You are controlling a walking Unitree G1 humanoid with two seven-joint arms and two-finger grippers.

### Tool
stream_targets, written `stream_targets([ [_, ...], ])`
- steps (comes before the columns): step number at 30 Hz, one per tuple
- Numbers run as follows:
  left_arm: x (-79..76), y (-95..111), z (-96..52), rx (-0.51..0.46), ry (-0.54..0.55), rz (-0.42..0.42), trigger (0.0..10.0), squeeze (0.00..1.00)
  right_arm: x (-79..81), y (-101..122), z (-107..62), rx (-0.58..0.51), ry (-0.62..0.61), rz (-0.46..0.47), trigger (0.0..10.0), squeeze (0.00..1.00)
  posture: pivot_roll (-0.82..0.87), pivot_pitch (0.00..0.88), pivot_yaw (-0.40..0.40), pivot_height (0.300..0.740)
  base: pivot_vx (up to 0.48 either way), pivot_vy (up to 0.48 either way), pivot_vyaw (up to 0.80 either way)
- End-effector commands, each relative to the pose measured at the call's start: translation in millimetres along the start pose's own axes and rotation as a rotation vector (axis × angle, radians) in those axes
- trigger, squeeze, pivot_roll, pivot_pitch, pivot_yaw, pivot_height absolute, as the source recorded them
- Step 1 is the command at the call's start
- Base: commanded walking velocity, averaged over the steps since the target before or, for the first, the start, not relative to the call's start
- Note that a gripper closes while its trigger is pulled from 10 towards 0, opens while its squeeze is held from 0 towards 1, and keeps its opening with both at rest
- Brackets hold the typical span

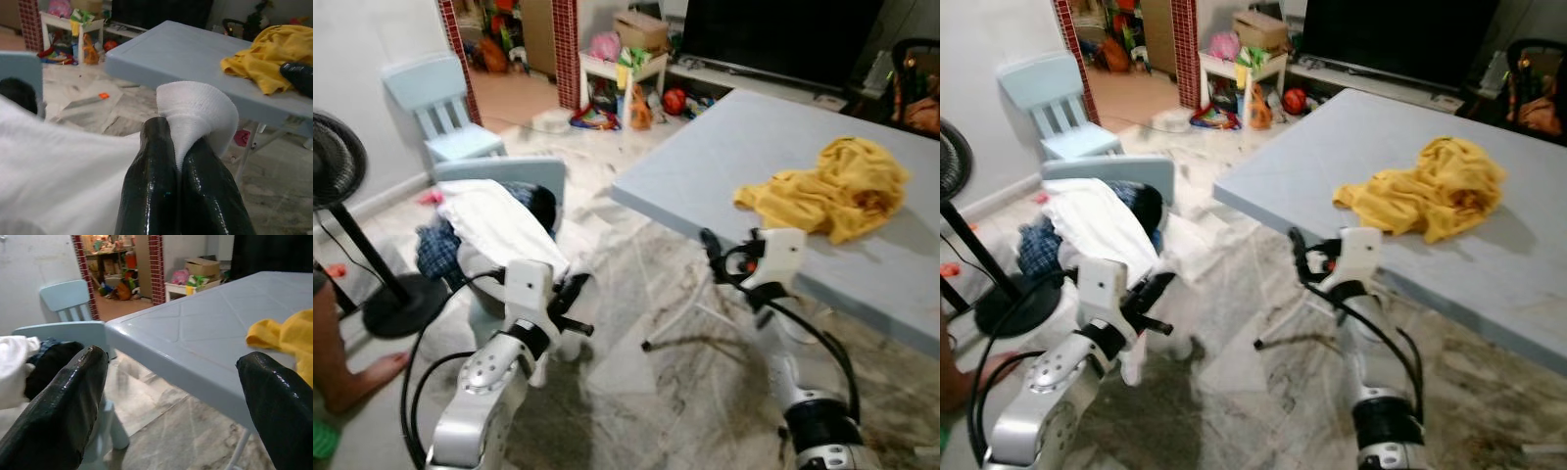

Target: Hang hanger

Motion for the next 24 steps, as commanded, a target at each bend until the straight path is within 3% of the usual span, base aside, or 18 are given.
stream_targets([
  [1,-11.9,17,6.2,-0.049,-0.041,0.026,10.0,0.0,-4.4,4,1.0,-0.006,-0.01,-0.012,10.0,0.0,0.02,0.0,-0.049,0.74,0.0,0.0,-0.68],
  [4,-13.9,9,3.1,-0.021,-0.059,0.042,10.0,0.0,-4.6,3,1.0,-0.002,-0.01,-0.013,10.0,0.0,0.02,0.0,-0.049,0.74,0.0,0.0,-0.8],
  [8,-3.3,0,-4.2,0.016,-0.012,0.043,10.0,0.0,-5.4,4,0.6,-0.004,-0.012,-0.013,10.0,0.0,0.02,0.0,-0.048,0.74,0.0,0.0,-0.8],
  [15,14.3,5,-3.1,-0.01,0.094,0.035,10.0,0.0,-4.8,3,1.6,0.002,-0.006,-0.018,10.0,0.0,0.02,0.0,-0.059,0.74,0.0,0.0,-0.8],
  [24,14.6,10,-1.1,-0.045,0.097,-0.003,10.0,0.0,-4.9,3,1.5,0.001,-0.001,-0.025,10.0,0.0,0.01,0.0,-0.058,0.74,0.0,0.0,-0.8],
])
Point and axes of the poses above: a point about 5 cm out from each wrist's last joint towards the gripper, its own z axis pointing out of the wrist towards the gripper, its own y axis along the axis of the wrist's last joint, x = y × z, the point moved 3 cm from there along z, pointing out of the wrist towards the gripper, and after that the axes turned 6 degrees about z, right-handed, at the moved point
